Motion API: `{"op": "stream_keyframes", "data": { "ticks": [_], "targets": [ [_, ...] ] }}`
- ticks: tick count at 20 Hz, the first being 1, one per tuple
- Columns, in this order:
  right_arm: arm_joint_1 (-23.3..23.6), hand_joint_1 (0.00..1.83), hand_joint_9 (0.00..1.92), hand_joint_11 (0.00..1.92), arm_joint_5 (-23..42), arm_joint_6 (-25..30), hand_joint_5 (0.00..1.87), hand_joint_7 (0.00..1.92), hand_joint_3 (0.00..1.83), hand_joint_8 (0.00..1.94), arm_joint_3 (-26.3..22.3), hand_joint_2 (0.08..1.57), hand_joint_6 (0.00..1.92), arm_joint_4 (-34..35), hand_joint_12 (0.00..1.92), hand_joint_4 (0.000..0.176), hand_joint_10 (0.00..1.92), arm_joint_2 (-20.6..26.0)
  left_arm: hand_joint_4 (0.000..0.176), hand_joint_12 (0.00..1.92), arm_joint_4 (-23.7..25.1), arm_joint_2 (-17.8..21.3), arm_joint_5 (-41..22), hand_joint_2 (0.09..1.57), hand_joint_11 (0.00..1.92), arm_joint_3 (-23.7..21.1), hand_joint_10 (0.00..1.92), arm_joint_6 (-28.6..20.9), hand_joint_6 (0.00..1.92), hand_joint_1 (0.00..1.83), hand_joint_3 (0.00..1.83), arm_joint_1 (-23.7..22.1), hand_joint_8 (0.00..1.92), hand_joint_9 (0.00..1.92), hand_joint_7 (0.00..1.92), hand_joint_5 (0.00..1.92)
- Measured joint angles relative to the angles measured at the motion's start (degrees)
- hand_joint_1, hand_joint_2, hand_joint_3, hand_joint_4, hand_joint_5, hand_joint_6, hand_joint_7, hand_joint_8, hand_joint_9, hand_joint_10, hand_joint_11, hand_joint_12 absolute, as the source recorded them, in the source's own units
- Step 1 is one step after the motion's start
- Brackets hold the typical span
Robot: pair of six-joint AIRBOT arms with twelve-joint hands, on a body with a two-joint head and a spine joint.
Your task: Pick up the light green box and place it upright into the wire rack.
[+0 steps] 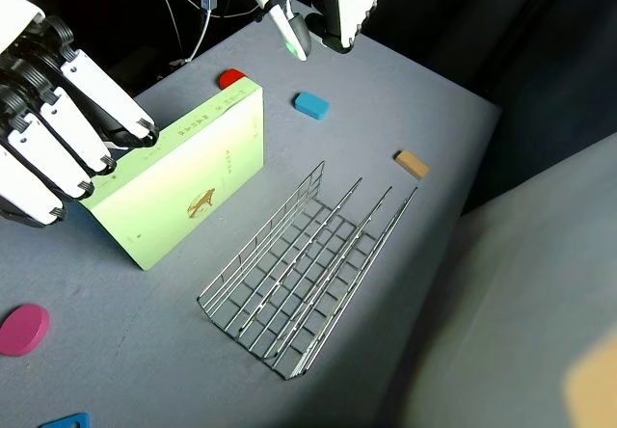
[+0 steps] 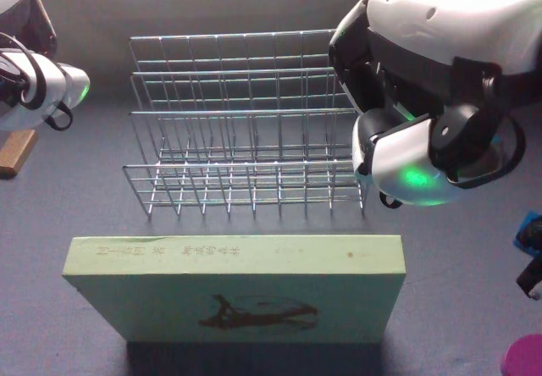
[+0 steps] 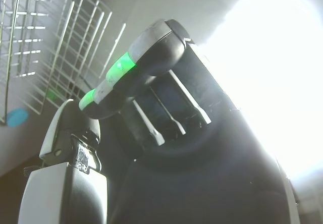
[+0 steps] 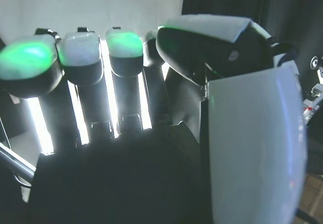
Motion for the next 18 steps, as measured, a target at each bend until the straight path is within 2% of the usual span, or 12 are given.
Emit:
{"op": "stream_keyframes", "data": {
  "ticks": [1,2,4,7,9,10,12,15,16,18],
  "targets": [
    [0.00,0.48,0.38,0.00,-0.02,0.00,0.35,0.46,0.35,0.15,0.00,1.03,0.31,0.00,1.29,0.000,0.39,0.00,0.017,0.76,-0.04,0.00,0.22,1.33,0.00,0.00,0.15,0.02,0.18,0.14,0.25,-0.17,0.06,0.08,0.10,0.15],
    [0.00,0.47,0.45,0.00,-0.22,-0.09,0.41,0.50,0.15,0.01,0.00,1.12,0.14,0.22,1.29,0.000,0.22,0.00,0.017,0.72,-0.07,0.02,0.61,1.45,0.00,0.00,0.06,0.02,0.05,0.09,0.06,-0.24,0.01,0.11,0.12,0.21],
    [0.00,0.48,0.46,0.00,-0.13,-0.04,0.42,0.47,0.06,0.00,0.00,1.16,0.05,0.24,1.28,0.000,0.11,-0.17,0.017,0.76,-0.09,0.00,0.76,1.47,0.00,-0.07,0.03,0.00,0.02,0.09,0.02,-0.24,0.00,0.12,0.13,0.23],
    [0.00,0.56,0.46,0.00,-0.07,-0.07,0.40,0.46,0.03,0.00,0.00,1.14,0.03,0.20,1.28,0.000,0.09,-0.28,0.016,0.74,0.04,0.00,0.68,1.47,0.00,-0.20,0.03,0.00,0.02,0.09,0.01,-0.22,0.00,0.12,0.14,0.23],
    [0.33,0.62,0.46,0.00,-0.81,-0.50,0.39,0.45,0.02,0.00,0.00,1.11,0.02,0.66,1.23,0.000,0.08,-0.85,0.008,0.76,-0.42,0.00,0.76,1.47,0.00,-0.17,0.02,0.13,0.01,0.06,0.01,-0.22,0.00,0.12,0.15,0.24],
    [1.20,0.64,0.46,0.00,-1.07,-2.05,0.39,0.43,0.01,0.00,0.00,1.11,0.01,2.27,1.20,0.000,0.07,-1.20,0.007,0.77,-0.37,0.00,0.72,1.47,0.00,-0.17,0.02,0.52,0.01,0.05,0.01,-0.22,0.00,0.12,0.14,0.24],
    [2.89,0.72,0.42,0.00,-1.07,-3.32,0.37,0.40,0.00,0.00,0.00,1.08,0.00,4.81,1.00,0.000,0.04,-2.14,0.006,0.79,-0.33,0.00,0.70,1.47,0.00,0.09,0.01,0.63,0.01,0.08,0.00,0.13,0.00,0.12,0.14,0.24],
    [3.28,0.80,0.39,0.00,-2.43,-3.74,0.33,0.37,0.00,0.00,0.02,1.04,0.00,5.60,0.95,0.000,0.02,-4.61,0.006,0.78,-0.42,1.36,0.81,1.46,0.00,0.92,0.01,-0.61,0.01,0.10,0.00,0.15,0.00,0.12,0.15,0.24],
    [3.28,0.83,0.38,0.00,-2.84,-3.91,0.30,0.35,0.00,0.00,0.02,1.01,0.00,5.73,0.91,0.000,0.02,-5.22,0.006,0.73,-0.33,1.64,1.01,1.46,0.00,0.98,0.01,-0.63,0.00,0.10,0.00,0.15,0.00,0.12,0.15,0.24],
    [3.52,0.87,0.37,0.00,-3.56,-5.33,0.27,0.33,0.00,0.00,0.37,0.98,0.00,8.57,0.88,0.000,0.01,-7.21,0.006,0.71,-0.28,2.51,1.29,1.46,0.00,1.46,0.01,-1.16,0.00,0.10,0.00,0.15,0.00,0.12,0.14,0.23]
  ]
}}
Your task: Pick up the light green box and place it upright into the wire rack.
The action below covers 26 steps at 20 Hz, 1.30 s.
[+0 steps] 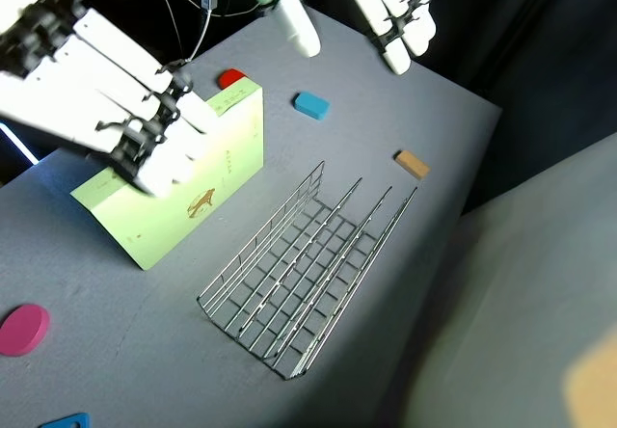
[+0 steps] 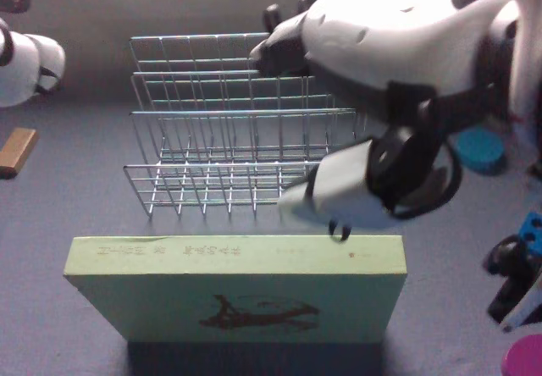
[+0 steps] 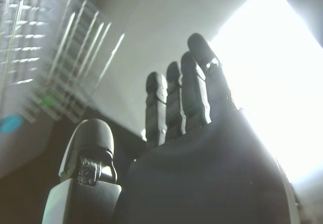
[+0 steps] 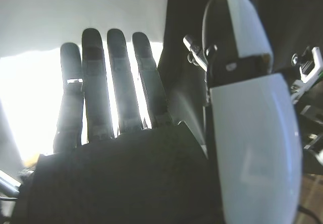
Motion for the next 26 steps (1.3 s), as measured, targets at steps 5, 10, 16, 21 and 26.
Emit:
{"op": "stream_keyframes", "data": {
  "ticks": [5,10,16,21,26],
  "targets": [
    [0.00,1.06,0.30,0.00,-4.02,-0.17,0.23,0.27,0.00,0.00,2.21,0.86,0.00,6.12,0.82,0.000,0.00,-7.72,0.007,0.67,0.22,1.77,-1.75,1.46,0.00,0.63,0.00,1.81,0.00,0.10,0.00,-0.02,0.00,0.11,0.13,0.22],
    [-1.11,1.09,0.28,0.00,-5.95,2.54,0.22,0.26,0.00,0.00,5.22,0.85,0.00,8.07,0.73,0.000,0.00,-12.68,0.007,0.67,0.37,2.80,-4.68,1.46,0.00,1.97,0.00,7.28,0.00,0.10,0.00,-0.02,0.00,0.11,0.13,0.21],
    [-3.48,1.11,0.26,0.00,-6.95,5.44,0.21,0.25,0.00,0.00,8.66,0.85,0.00,9.01,0.63,0.000,0.00,-17.94,0.007,0.67,0.55,3.63,-9.92,1.46,0.00,2.47,0.00,16.46,0.00,0.10,0.00,0.83,0.01,0.12,0.15,0.22],
    [-5.42,1.13,0.25,0.00,-7.37,8.26,0.21,0.25,0.00,0.00,10.36,0.84,0.00,7.41,0.63,0.000,0.00,-19.58,0.010,0.67,0.59,5.31,-12.28,1.46,0.00,3.50,0.01,18.12,0.01,0.11,0.00,2.89,0.01,0.12,0.15,0.23],
    [-7.50,1.12,0.25,0.00,-7.54,9.09,0.21,0.25,0.00,0.00,10.38,0.84,0.00,5.90,0.62,0.000,0.00,-20.83,0.014,0.64,0.66,5.33,-14.86,1.46,0.00,4.07,0.00,22.93,0.00,0.12,0.00,2.86,0.00,0.12,0.15,0.22]
  ]
}}
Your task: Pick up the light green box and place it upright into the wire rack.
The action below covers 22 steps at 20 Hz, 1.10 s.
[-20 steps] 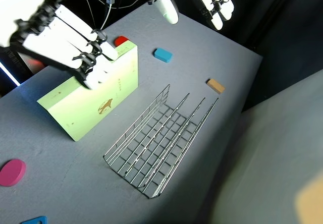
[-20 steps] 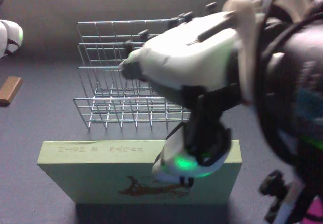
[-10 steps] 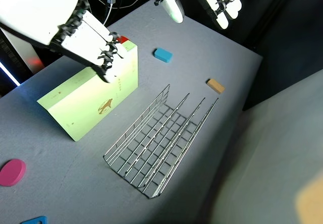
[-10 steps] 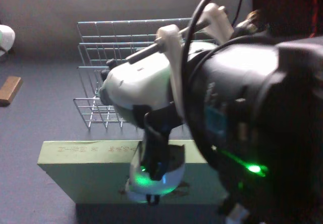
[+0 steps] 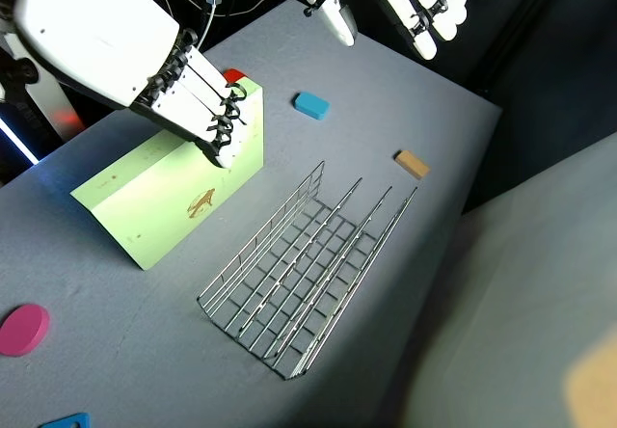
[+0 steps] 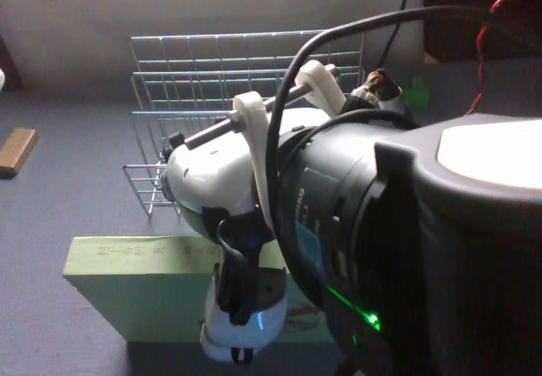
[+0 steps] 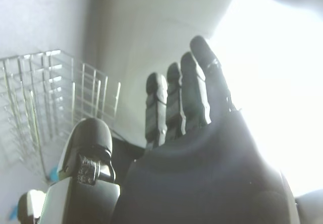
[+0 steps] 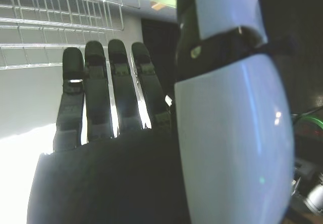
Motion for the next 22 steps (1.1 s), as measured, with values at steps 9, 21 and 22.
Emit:
{"op": "stream_keyframes", "data": {
  "ticks": [9,21,22],
  "targets": [
    [-2.58,1.12,0.26,0.00,-0.20,1.62,0.21,0.25,0.00,0.00,2.14,0.83,0.00,-1.16,0.61,0.000,0.00,-0.31,0.014,0.66,0.11,0.00,-1.22,1.46,0.00,0.74,0.00,0.61,0.00,0.12,0.00,-0.04,0.00,0.11,0.15,0.23],
    [-4.46,1.13,0.26,0.00,-0.04,2.29,0.20,0.25,0.00,0.00,2.49,0.83,0.00,-3.76,0.61,0.000,0.00,-0.15,0.015,0.73,0.04,0.00,-1.73,1.46,0.00,0.79,0.00,4.94,0.00,0.09,0.00,-0.33,0.01,0.11,0.14,0.21],
    [-4.68,1.13,0.26,0.00,0.07,2.36,0.20,0.25,0.00,0.00,2.49,0.83,0.00,-4.22,0.61,0.000,0.00,-0.09,0.015,0.73,0.13,0.00,-1.75,1.46,0.00,0.79,0.00,5.01,0.00,0.09,0.00,-0.35,0.01,0.11,0.14,0.21]
  ]
}}
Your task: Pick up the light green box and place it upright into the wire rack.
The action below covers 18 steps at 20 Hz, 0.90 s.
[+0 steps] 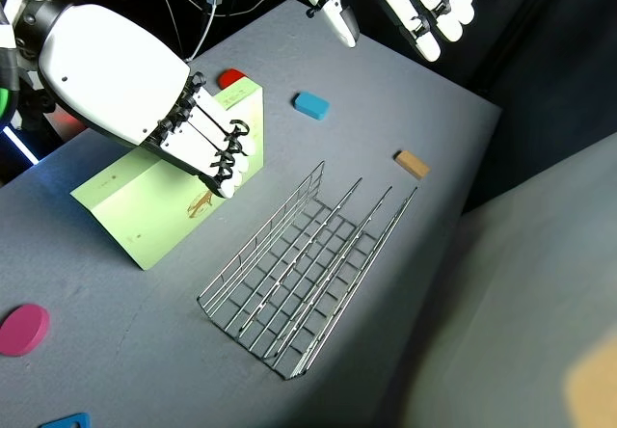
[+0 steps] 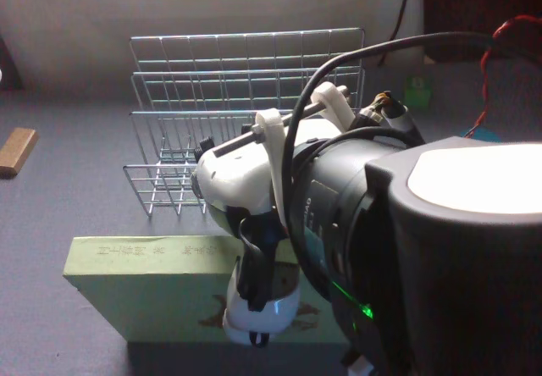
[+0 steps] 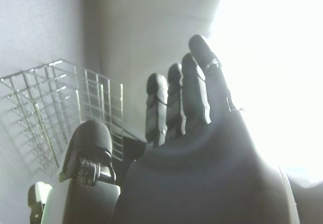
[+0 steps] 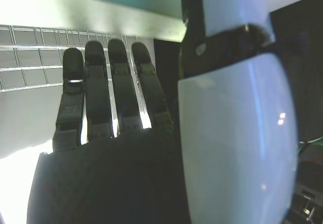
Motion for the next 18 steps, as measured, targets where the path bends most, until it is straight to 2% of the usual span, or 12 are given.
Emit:
{"op": "stream_keyframes", "data": {
  "ticks": [2,5,8,9,10,12,13,14,15,18],
  "targets": [
    [-0.39,1.15,0.26,0.00,-0.02,0.04,0.22,0.27,0.00,0.01,0.26,0.83,0.01,-0.28,0.64,0.000,0.00,0.07,0.015,0.73,0.00,0.00,0.02,1.46,0.00,-0.09,0.00,0.09,0.00,0.09,0.00,-0.15,0.01,0.11,0.14,0.21],
    [-0.42,1.18,0.50,0.00,0.09,0.07,0.49,0.53,0.01,0.06,0.52,0.86,0.09,-0.94,1.30,0.000,0.09,0.15,0.018,0.73,0.07,0.00,0.04,1.46,0.00,-0.07,0.00,0.09,0.00,0.07,0.00,-0.15,0.00,0.11,0.14,0.21],
    [-0.42,1.18,0.53,0.00,0.09,0.07,0.52,0.56,0.01,0.03,0.52,0.87,0.08,-1.20,1.35,0.000,0.08,0.22,0.018,0.73,-0.13,0.00,0.37,1.46,0.00,-0.07,0.00,0.09,0.00,0.07,0.00,-0.52,0.00,0.11,0.14,0.21],
    [-0.42,1.19,0.67,0.10,0.11,0.04,0.69,0.76,0.02,0.06,0.52,0.93,0.13,-1.22,1.44,0.000,0.13,0.22,0.018,0.73,0.13,0.00,0.50,1.46,0.00,-0.09,0.00,0.11,0.00,0.07,0.00,-0.52,0.00,0.11,0.15,0.21],
    [-0.42,1.23,0.85,0.29,0.26,0.04,0.82,0.93,0.02,0.09,0.52,0.95,0.17,-1.25,1.47,0.000,0.21,0.28,0.018,0.71,0.09,0.00,0.68,1.46,0.00,-0.09,0.00,0.11,0.00,0.09,0.00,-0.52,0.01,0.11,0.16,0.21],
    [-0.42,1.24,0.98,0.50,0.52,-0.07,0.90,1.08,0.01,0.06,0.52,0.99,0.21,-1.44,1.46,0.000,0.30,0.55,0.018,0.69,-0.04,0.00,1.05,1.45,0.00,-0.13,0.01,0.11,0.00,0.10,0.00,-0.52,0.01,0.12,0.16,0.21],
    [-0.63,1.24,0.98,0.50,0.61,-0.07,0.90,1.08,0.01,0.06,0.52,0.99,0.21,-1.29,1.46,0.000,0.30,0.63,0.018,0.69,-0.04,0.00,1.11,1.45,0.00,-0.13,0.01,0.11,0.00,0.10,0.00,-0.52,0.01,0.12,0.16,0.21],
    [-0.87,1.18,1.00,0.53,0.83,0.00,0.93,1.12,0.00,0.07,0.52,1.10,0.86,-1.66,1.48,0.000,0.36,0.74,0.017,0.69,-0.04,0.00,1.14,1.45,0.00,-0.13,0.01,0.09,0.00,0.10,0.00,-0.52,0.00,0.12,0.16,0.21],
    [-0.87,1.23,0.97,0.59,0.85,-0.22,0.81,1.07,0.01,0.86,0.52,1.13,1.20,-1.73,1.52,0.000,0.56,0.81,0.017,0.68,-0.07,0.00,1.11,1.45,0.00,-0.13,0.01,0.11,0.01,0.10,0.00,-0.52,0.00,0.13,0.16,0.22],
    [-0.98,1.22,0.97,0.61,1.11,-0.68,0.86,1.06,0.00,0.87,0.52,1.13,1.18,-1.75,1.51,0.000,0.65,1.11,0.017,0.68,-0.07,0.00,1.27,1.45,0.00,-0.37,0.01,0.09,0.01,0.10,0.00,-0.52,0.00,0.13,0.16,0.22]
  ]
}}
